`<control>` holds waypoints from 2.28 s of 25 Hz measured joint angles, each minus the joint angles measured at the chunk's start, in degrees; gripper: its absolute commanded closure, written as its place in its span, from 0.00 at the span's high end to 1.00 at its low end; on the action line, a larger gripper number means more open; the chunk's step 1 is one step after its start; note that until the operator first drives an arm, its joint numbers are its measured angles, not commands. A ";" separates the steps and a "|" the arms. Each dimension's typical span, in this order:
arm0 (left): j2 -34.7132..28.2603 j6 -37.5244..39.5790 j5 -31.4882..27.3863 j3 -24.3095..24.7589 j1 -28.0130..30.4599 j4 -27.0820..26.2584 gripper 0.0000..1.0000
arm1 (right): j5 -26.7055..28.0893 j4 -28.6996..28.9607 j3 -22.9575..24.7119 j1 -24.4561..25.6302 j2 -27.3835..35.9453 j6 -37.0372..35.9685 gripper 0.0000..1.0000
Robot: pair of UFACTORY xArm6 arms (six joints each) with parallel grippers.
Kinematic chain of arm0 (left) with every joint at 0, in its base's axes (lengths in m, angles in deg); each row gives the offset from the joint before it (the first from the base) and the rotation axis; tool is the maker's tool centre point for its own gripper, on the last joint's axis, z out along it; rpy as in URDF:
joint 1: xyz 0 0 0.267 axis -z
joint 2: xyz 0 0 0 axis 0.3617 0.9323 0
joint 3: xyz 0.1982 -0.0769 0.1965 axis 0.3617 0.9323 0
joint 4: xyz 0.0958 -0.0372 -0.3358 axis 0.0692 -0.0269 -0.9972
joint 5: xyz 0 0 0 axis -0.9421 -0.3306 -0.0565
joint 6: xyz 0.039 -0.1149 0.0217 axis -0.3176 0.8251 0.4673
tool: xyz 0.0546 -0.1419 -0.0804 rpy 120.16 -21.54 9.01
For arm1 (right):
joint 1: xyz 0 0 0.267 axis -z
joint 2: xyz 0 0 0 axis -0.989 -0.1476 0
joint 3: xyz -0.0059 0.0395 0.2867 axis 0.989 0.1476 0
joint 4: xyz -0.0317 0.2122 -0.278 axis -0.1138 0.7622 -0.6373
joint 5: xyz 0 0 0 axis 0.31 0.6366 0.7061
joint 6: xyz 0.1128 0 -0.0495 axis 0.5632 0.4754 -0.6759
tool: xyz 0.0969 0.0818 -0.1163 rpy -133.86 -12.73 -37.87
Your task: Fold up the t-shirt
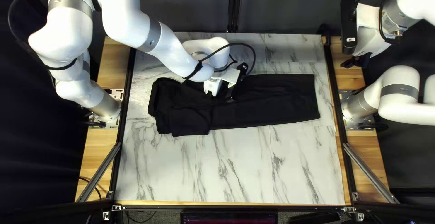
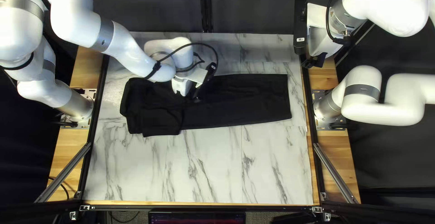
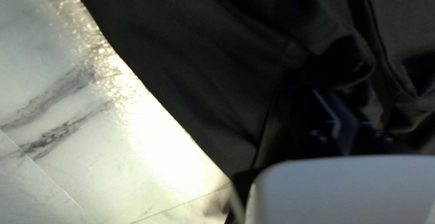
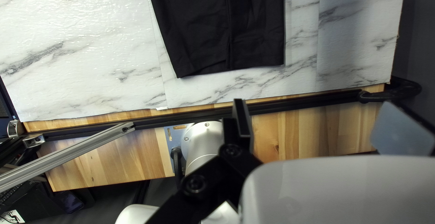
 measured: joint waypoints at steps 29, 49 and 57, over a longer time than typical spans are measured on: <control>-10.65 13.63 1.04 5.76 6.43 5.94 1.00 | 0.00 0.00 0.00 0.00 0.00 0.00 1.00; -7.19 7.06 3.43 7.72 9.04 -1.35 1.00 | 0.00 0.00 0.00 0.00 0.00 0.00 1.00; -29.43 12.80 -2.23 23.14 5.09 6.09 1.00 | 0.00 0.00 0.00 0.00 0.00 0.00 1.00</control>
